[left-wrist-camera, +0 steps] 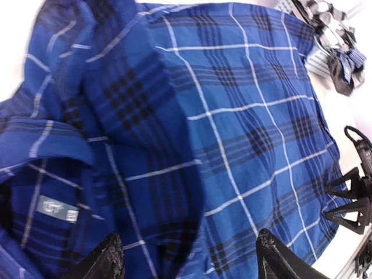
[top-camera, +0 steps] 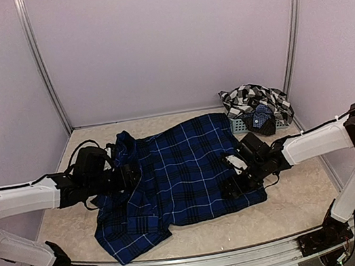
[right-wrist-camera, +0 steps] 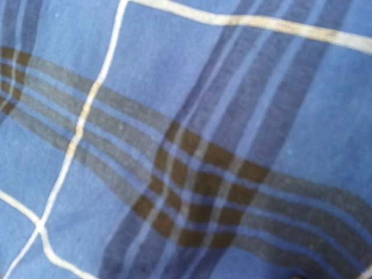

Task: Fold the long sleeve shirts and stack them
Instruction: Smooth out the flattened shirt at the center of the board.

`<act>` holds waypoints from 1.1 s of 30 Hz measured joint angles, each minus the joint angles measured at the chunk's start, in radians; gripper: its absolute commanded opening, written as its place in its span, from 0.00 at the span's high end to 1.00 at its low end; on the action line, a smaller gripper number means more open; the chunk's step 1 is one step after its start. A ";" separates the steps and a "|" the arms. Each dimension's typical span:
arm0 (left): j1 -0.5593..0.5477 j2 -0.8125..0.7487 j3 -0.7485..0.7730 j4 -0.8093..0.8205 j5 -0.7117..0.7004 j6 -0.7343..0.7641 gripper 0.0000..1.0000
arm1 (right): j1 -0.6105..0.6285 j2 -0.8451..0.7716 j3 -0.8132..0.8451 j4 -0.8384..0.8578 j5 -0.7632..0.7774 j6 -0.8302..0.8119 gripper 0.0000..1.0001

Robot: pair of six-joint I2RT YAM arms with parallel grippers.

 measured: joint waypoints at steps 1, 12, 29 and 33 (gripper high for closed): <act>0.011 -0.013 -0.006 -0.008 -0.011 0.000 0.32 | 0.000 0.004 0.004 0.001 -0.001 0.000 0.26; 0.103 0.057 -0.035 -0.054 -0.077 0.014 0.39 | 0.011 0.021 0.019 0.011 -0.003 0.000 0.26; 0.058 0.311 0.094 -0.048 -0.166 0.052 0.51 | 0.014 0.024 0.020 0.017 -0.006 0.000 0.26; 0.032 0.349 0.121 -0.061 -0.222 0.052 0.64 | 0.015 0.025 0.020 0.021 -0.008 0.000 0.26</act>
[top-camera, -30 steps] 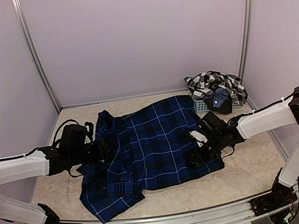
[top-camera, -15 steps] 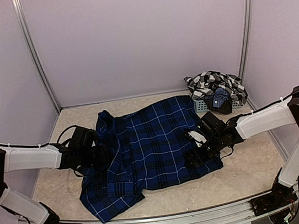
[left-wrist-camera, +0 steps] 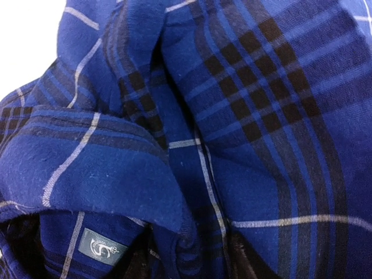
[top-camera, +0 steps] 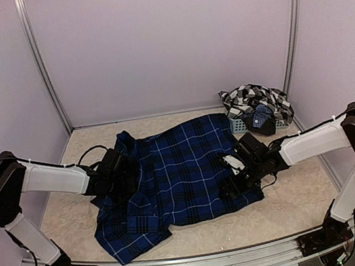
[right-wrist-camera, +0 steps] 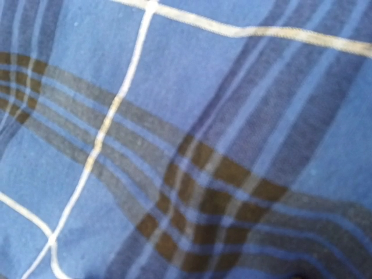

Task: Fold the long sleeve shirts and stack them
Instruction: Smooth out the flattened shirt at the center of the board.

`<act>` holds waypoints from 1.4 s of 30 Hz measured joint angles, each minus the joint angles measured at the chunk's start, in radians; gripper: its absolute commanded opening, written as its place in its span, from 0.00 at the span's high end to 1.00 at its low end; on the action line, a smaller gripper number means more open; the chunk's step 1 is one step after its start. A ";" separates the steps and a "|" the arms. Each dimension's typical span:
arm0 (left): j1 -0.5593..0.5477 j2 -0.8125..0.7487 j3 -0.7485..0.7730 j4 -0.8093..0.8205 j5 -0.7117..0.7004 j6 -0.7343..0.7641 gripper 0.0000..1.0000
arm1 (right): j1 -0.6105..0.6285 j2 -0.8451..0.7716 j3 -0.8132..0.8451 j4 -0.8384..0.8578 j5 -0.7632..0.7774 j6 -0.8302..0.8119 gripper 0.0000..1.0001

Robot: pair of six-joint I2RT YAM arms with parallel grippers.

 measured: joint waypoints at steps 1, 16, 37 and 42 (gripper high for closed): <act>-0.005 0.006 0.005 -0.002 -0.015 0.000 0.68 | 0.000 0.000 0.000 0.001 -0.001 0.000 0.26; -0.014 -0.027 0.022 -0.045 -0.033 0.026 1.00 | 0.000 0.003 -0.003 0.016 -0.007 0.003 0.26; 0.220 -0.386 -0.025 0.048 0.467 -0.008 1.00 | 0.006 0.003 -0.010 0.031 -0.007 0.003 0.26; 0.345 -0.452 -0.092 0.058 0.520 -0.011 1.00 | 0.006 0.003 -0.010 0.032 -0.008 0.003 0.26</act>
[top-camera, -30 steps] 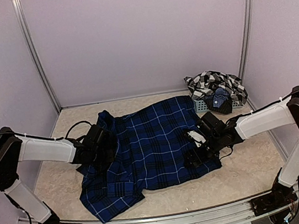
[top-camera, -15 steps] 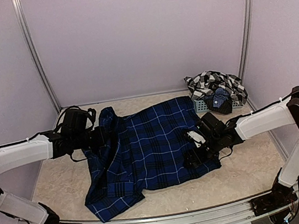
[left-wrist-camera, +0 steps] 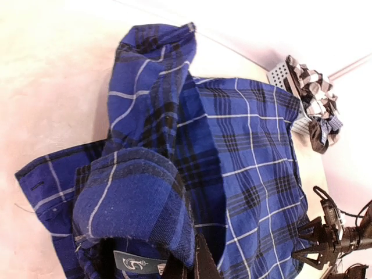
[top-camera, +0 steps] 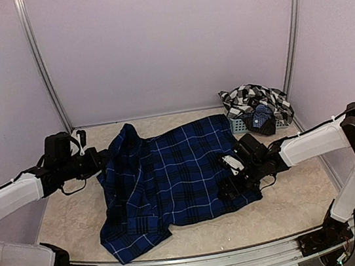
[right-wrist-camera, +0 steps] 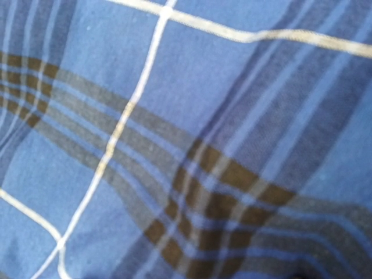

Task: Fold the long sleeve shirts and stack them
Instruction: Smooth out the flattened shirt at the center of the board.

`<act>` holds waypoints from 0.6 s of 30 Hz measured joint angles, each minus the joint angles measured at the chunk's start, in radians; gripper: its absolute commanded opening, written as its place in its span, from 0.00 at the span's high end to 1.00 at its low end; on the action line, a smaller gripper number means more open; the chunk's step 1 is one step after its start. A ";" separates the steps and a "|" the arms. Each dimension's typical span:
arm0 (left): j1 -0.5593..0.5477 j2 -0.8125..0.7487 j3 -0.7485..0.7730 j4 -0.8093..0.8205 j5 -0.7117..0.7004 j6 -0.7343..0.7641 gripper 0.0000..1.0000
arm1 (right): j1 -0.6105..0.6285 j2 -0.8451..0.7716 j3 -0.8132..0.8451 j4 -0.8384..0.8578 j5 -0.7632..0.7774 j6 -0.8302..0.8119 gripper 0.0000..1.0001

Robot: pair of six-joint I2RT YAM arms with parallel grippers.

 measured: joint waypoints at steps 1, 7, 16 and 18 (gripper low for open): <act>0.020 -0.007 -0.012 0.003 0.009 0.000 1.00 | 0.000 0.000 0.000 0.000 0.000 0.000 0.26; 0.115 0.003 -0.058 0.024 0.040 0.000 1.00 | 0.001 0.002 0.000 0.000 0.008 0.003 0.26; 0.208 0.073 -0.074 0.064 0.090 0.013 1.00 | 0.005 0.011 0.010 -0.001 0.022 0.006 0.26; 0.216 0.078 -0.079 0.090 0.131 0.003 1.00 | 0.005 0.011 0.010 -0.001 0.022 0.006 0.26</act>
